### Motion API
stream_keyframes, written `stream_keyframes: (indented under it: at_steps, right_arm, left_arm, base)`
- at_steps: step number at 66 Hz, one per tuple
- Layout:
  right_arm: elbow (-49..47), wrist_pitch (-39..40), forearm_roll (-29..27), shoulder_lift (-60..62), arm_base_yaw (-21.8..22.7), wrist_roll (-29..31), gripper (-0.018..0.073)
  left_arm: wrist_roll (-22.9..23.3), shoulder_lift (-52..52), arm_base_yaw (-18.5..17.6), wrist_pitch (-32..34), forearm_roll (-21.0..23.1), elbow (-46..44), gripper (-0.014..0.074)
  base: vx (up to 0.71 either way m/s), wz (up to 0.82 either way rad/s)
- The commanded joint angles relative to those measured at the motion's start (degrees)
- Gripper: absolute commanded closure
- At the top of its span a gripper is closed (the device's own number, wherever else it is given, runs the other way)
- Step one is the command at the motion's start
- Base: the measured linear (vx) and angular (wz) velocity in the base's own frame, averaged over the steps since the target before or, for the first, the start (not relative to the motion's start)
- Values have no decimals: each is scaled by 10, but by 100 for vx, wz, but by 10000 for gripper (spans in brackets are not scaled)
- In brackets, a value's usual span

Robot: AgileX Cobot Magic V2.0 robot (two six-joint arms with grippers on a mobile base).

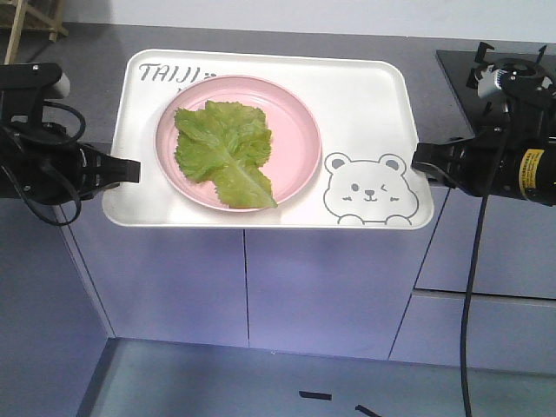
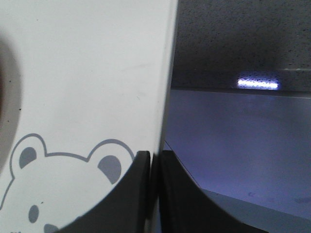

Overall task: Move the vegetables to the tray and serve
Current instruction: 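Hold the tray level with both grippers while the base drives away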

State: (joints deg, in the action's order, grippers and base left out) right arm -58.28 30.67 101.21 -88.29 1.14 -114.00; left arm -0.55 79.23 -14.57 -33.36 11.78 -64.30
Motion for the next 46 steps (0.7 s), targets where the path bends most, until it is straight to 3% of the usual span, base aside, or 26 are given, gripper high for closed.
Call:
stream_keyframes:
  at_steps: [1,46]
  right_arm:
    - [-18,104,-9,28,-16,6,562]
    - [-18,104,-9,28,-16,6,562]
  left_arm:
    - [-13,-20,-18,54,61,-19,602]
    - [-13,-20,-18,54,61,-19,602]
  base:
    - [6,-11]
    - [7,-5]
